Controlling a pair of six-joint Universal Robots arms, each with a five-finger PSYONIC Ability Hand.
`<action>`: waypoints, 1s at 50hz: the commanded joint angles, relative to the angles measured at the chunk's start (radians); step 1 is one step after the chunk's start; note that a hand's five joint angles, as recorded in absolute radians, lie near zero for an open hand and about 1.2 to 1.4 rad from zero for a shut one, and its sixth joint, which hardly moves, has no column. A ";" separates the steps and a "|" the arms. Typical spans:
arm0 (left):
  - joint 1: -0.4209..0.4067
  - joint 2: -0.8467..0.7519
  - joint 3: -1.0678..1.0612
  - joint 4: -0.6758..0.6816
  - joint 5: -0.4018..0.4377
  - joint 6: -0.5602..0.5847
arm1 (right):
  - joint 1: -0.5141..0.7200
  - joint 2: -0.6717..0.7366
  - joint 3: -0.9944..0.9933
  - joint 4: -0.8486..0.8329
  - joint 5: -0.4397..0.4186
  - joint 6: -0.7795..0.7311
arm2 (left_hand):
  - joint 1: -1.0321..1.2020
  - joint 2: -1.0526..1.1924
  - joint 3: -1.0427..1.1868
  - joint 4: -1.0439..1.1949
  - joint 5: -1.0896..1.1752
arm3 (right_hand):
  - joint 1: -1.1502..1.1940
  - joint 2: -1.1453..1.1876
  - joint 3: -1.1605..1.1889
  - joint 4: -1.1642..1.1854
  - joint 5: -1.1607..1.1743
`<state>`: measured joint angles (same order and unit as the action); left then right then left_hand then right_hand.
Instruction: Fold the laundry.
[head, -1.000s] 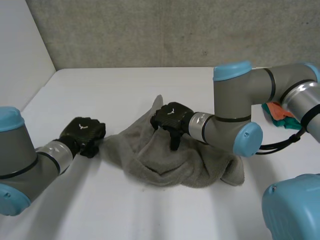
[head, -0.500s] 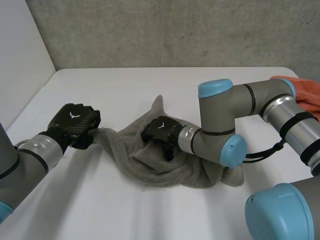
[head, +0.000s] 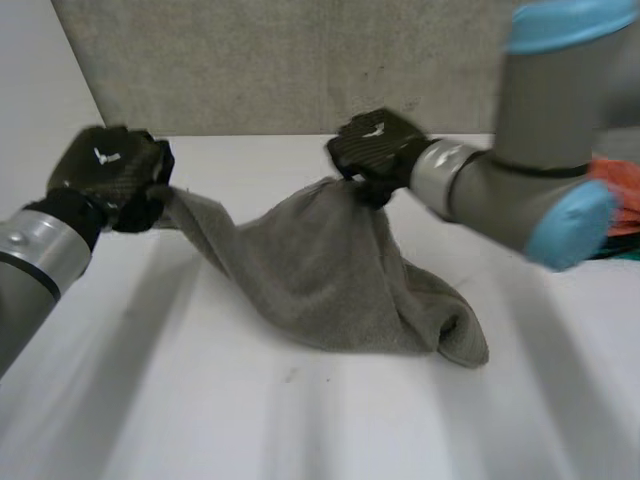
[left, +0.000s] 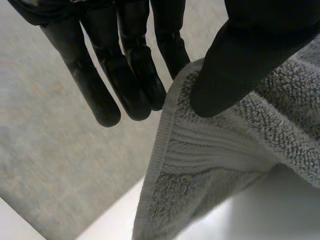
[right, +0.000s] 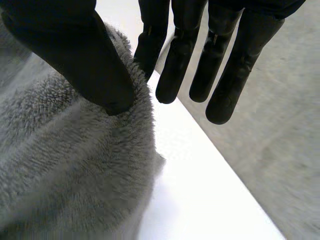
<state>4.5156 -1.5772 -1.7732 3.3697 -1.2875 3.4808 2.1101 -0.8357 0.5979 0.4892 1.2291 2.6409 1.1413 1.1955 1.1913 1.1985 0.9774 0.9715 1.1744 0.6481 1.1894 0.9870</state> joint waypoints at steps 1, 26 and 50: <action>-0.015 0.086 -0.012 -0.006 0.002 -0.088 | -0.127 -0.359 0.437 0.048 0.108 -0.261 | 0.255 0.201 0.205 0.198 0.244 | 0.425 0.222 0.748 0.207 0.235; -0.187 -0.454 0.690 0.100 -0.168 0.055 | -0.122 -0.206 0.206 -0.493 0.260 -0.134 | 0.255 0.201 0.205 0.198 0.244 | 0.425 0.222 0.748 0.207 0.235; -0.182 -0.188 0.045 0.310 -0.207 0.027 | -0.133 -0.654 1.080 -0.655 0.216 -0.206 | 0.255 0.201 0.205 0.198 0.244 | 0.425 0.222 0.748 0.207 0.235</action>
<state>4.3254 -1.7711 -1.4921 3.7365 -1.5433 3.5009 1.9801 -1.3910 1.3455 -0.2506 1.4659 2.4988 1.1413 1.1975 1.1928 1.2023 0.9773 0.9764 1.1745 0.6481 1.1899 0.9885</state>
